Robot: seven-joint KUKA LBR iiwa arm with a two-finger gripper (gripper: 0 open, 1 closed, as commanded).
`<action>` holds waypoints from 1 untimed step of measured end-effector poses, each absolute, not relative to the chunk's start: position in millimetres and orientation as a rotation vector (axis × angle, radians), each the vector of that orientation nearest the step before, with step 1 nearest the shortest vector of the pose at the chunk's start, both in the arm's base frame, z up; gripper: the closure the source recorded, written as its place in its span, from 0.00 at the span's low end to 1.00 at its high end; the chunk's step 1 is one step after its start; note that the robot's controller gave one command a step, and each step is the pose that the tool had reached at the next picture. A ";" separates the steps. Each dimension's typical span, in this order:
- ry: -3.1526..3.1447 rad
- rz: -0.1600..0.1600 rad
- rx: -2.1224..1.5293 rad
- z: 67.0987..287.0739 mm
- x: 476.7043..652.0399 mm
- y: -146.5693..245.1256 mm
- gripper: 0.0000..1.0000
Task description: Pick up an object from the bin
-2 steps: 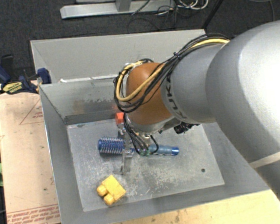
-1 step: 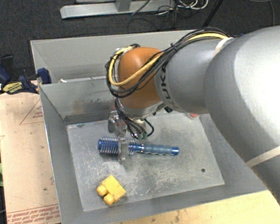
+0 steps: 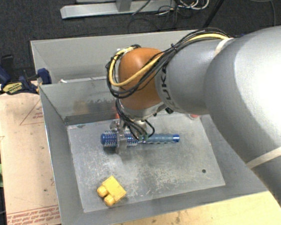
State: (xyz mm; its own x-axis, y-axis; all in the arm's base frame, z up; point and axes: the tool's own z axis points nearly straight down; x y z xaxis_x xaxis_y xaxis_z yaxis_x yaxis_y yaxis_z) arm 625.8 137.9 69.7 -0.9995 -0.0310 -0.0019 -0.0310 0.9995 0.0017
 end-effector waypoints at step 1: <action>3.127 0.006 -0.154 262.0 625.8 170.6 1.00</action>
Offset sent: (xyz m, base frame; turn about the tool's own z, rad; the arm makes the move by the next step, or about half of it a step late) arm -0.0017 0.0311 0.1875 -0.0672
